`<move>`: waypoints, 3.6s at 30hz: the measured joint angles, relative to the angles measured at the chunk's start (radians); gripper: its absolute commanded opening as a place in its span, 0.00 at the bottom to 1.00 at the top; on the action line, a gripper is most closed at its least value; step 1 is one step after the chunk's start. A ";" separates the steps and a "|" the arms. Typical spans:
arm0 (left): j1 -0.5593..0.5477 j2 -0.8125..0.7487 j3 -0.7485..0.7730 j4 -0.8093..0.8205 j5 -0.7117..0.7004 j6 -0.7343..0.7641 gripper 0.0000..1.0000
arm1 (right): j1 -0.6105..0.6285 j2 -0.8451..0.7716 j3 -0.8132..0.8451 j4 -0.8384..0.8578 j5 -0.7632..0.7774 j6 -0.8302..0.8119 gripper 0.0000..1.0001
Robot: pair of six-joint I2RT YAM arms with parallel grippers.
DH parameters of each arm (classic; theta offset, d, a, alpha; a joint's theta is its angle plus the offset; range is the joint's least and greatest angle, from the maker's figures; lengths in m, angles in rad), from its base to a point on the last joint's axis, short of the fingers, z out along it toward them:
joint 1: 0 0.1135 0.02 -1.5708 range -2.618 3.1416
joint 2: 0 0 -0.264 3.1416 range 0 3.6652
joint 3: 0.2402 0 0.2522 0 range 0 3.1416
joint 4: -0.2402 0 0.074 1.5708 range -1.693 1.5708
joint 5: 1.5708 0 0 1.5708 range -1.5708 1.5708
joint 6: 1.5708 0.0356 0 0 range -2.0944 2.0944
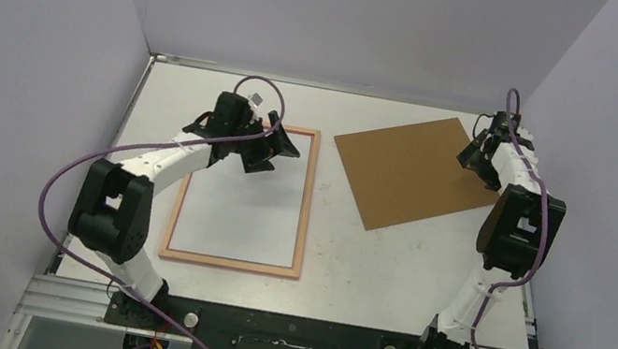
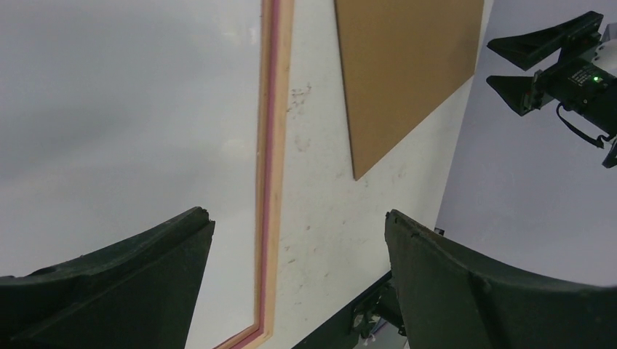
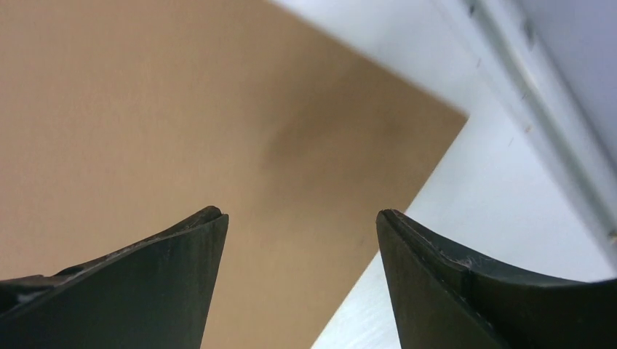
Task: Put the photo into the frame
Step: Move the photo frame item to the center of the board.
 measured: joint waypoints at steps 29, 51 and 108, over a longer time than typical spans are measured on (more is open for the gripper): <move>-0.349 0.653 0.723 -0.251 -0.264 -0.101 0.80 | -0.153 0.306 0.253 0.148 -0.198 -0.318 0.82; -0.356 0.718 0.784 -0.319 -0.329 -0.039 0.80 | -0.188 0.113 -0.065 0.258 -0.454 -0.267 0.78; -0.158 0.519 0.617 -0.381 -0.167 0.094 0.67 | 0.053 -0.266 -0.658 0.584 -0.340 0.192 0.75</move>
